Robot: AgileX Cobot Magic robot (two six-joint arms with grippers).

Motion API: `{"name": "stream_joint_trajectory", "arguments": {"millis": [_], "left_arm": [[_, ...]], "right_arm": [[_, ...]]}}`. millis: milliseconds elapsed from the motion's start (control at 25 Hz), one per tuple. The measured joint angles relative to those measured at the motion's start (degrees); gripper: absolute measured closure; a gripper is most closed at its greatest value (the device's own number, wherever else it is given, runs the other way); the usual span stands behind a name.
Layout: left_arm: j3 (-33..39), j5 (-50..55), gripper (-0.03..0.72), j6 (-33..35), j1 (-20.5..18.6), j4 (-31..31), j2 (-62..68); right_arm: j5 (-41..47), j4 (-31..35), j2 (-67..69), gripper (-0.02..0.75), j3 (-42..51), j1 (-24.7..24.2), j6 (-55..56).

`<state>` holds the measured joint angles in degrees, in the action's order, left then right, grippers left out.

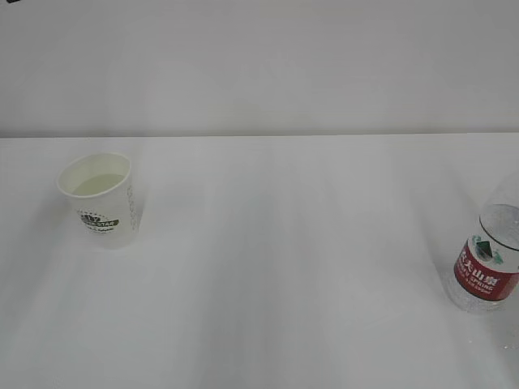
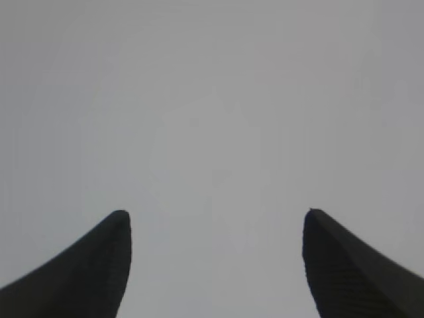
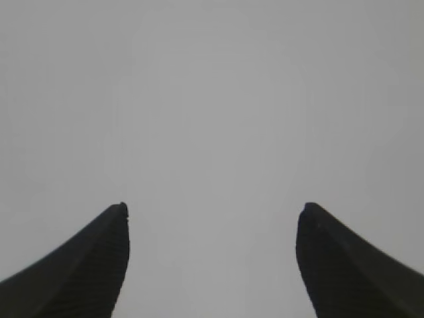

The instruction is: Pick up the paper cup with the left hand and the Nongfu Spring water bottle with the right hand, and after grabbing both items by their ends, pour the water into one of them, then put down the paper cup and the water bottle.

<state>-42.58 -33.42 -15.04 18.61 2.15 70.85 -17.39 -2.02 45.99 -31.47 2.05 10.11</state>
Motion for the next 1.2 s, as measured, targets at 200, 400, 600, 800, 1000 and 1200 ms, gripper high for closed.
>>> {"name": "stream_joint_trajectory", "arguments": {"millis": [200,400,600,800,1000,1200], "left_arm": [[0.0,10.85,0.132,0.0,0.0,-3.69,-6.84],[0.0,16.62,0.175,0.0,0.0,-6.17,-13.28],[0.0,22.54,0.179,0.0,0.0,-6.54,-17.88],[0.0,30.75,0.179,0.0,0.0,-7.5,-22.36],[0.0,36.43,0.179,0.0,0.0,-9.75,-25.96],[0.0,42.7,0.162,0.0,0.0,-12.25,-29.35]], "right_arm": [[6.03,0.0,-4.93,0.146,-0.14,0.0,0.0],[11.5,0.0,-9.79,0.146,-0.14,0.0,0.0],[16.73,0.0,-14.36,0.146,-0.14,0.0,-0.21],[24.06,-5.42,-19.46,0.146,-0.38,0.0,-1.94],[31.95,-7.02,-24.72,0.146,-2.1,0.0,-2.12],[39.45,-7.02,-27.62,0.146,-5.82,0.0,-2.17]]}}
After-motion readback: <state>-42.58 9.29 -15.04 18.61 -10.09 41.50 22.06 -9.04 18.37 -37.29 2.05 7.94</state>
